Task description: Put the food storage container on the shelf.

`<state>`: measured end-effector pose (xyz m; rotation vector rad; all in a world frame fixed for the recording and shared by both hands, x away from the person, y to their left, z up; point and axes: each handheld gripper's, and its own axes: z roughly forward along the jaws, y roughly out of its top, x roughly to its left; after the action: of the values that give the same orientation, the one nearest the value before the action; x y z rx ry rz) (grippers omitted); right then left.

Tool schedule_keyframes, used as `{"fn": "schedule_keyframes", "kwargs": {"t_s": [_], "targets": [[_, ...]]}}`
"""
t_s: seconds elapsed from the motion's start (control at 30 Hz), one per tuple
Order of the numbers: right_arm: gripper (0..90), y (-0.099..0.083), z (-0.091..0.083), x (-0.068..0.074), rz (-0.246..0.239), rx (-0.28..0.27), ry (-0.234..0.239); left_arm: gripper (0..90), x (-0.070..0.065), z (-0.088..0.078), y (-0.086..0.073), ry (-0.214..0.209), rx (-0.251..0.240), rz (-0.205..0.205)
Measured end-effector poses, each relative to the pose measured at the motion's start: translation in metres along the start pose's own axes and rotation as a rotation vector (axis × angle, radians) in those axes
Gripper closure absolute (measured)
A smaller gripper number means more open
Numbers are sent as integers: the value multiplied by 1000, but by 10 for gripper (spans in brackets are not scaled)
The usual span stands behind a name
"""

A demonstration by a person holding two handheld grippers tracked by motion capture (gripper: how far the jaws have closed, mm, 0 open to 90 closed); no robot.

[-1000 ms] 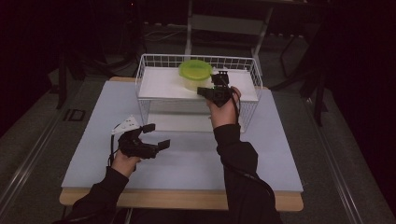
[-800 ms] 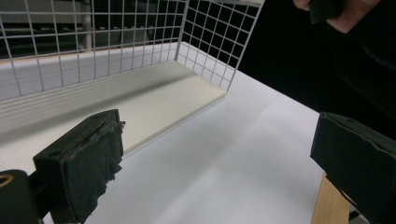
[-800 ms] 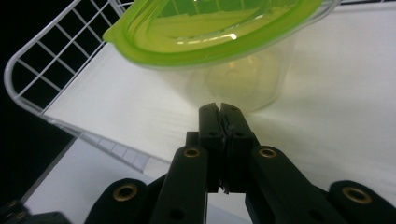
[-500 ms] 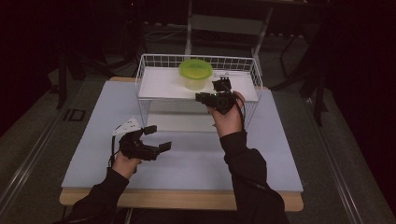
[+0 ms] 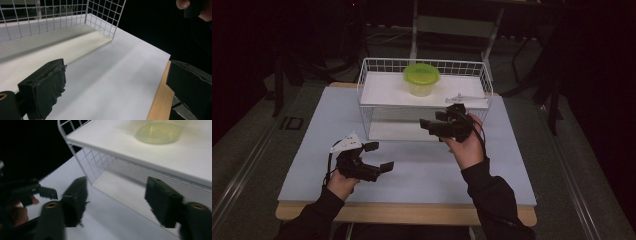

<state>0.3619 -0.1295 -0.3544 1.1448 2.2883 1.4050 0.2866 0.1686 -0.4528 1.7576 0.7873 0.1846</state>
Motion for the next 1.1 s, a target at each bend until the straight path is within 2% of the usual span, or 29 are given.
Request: {"fn": "schedule_keyframes", "kwargs": {"t_s": [0.1, 0.17, 0.2, 0.3, 0.37, 0.4, 0.43, 0.5, 0.8, 1.1], "targets": [[259, -7, -2, 1, -25, 9, 18, 33, -2, -2, -2, -4, 6, 4], [253, -11, -3, 0, -21, 6, 21, 33, -3, -3, -2, -7, 6, 11], [232, -22, -6, 0, -26, -1, 34, 33, -7, -5, -4, -11, 5, 31], [210, -34, -6, 1, -35, 2, 33, 33, -8, -6, -5, -15, 5, 36], [210, -34, -6, 1, -35, 2, 33, 33, -8, -6, -7, -19, -1, 37], [209, -40, -4, 0, -36, 5, 34, 33, -7, -6, -9, -16, 0, 37], [209, -55, -1, -1, -36, 20, 39, 33, -6, -6, -10, -18, -2, 37], [207, -65, 1, -2, -52, 29, 25, 34, -5, -6, -12, -16, 0, 32], [204, -106, 3, -16, -56, 55, 23, 33, -2, 2, -22, -27, 29, 33], [204, -130, -5, -27, -89, 77, 8, 33, -4, 9, -28, -42, 55, 44]]}}
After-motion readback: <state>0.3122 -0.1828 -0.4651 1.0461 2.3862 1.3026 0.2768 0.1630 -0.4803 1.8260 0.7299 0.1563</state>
